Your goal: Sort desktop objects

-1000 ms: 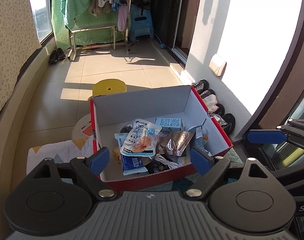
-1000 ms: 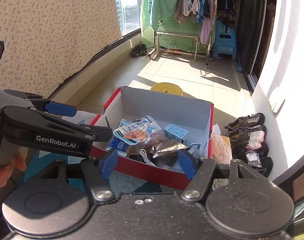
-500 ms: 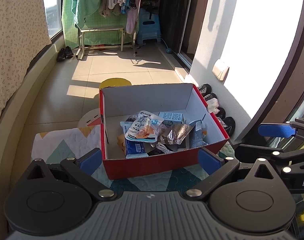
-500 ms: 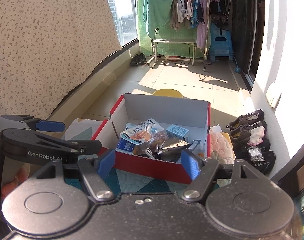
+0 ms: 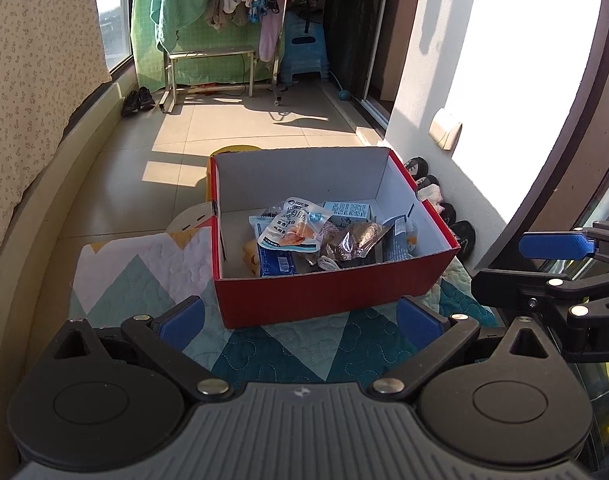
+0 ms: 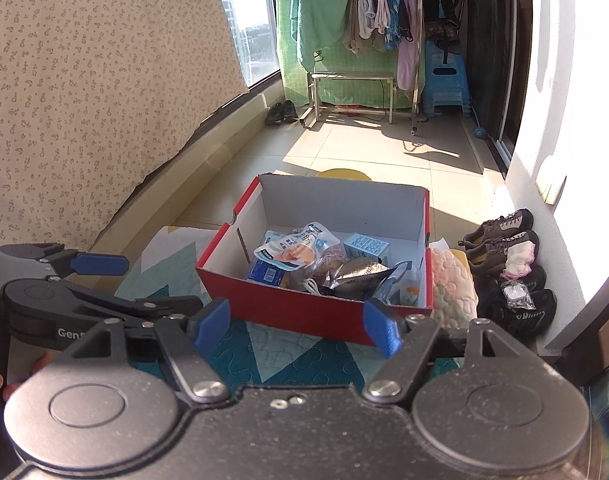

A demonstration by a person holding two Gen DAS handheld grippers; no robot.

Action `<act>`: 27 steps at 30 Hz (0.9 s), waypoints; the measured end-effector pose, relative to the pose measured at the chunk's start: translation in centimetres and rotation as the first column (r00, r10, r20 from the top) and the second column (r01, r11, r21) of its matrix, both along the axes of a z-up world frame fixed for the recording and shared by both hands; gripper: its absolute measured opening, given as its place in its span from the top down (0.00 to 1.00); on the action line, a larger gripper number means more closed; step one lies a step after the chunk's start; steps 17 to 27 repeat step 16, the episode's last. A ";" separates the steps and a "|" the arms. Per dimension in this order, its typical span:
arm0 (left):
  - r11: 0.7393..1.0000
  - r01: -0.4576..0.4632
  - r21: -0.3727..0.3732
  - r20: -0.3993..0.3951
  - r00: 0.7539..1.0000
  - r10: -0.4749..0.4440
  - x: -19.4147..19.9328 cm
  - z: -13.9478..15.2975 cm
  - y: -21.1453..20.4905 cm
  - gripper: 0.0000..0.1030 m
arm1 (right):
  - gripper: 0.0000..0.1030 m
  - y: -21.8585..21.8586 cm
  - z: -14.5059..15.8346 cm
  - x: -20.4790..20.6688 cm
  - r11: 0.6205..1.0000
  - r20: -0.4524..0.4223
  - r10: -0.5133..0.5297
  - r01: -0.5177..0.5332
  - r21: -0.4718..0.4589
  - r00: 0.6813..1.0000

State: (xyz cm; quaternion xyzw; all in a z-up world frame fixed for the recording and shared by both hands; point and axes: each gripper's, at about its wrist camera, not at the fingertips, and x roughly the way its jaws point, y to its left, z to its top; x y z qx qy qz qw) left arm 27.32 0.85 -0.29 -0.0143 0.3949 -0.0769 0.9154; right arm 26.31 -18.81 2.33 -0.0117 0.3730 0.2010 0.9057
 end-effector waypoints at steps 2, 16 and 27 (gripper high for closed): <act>1.000 0.000 0.004 -0.002 1.000 0.000 -0.2 -0.2 0.0 0.00 | 0.28 0.0 -0.2 -0.2 1.000 -0.007 -0.004 0.004 0.003 1.000; 1.000 0.005 -0.025 -0.006 1.000 -0.005 -0.6 -1.0 0.2 0.00 | 0.28 -0.5 -1.7 -0.1 0.999 -0.042 -0.033 0.034 0.004 0.999; 1.000 0.005 -0.025 -0.006 1.000 -0.005 -0.6 -1.0 0.2 0.00 | 0.28 -0.5 -1.7 -0.1 0.999 -0.042 -0.033 0.034 0.004 0.999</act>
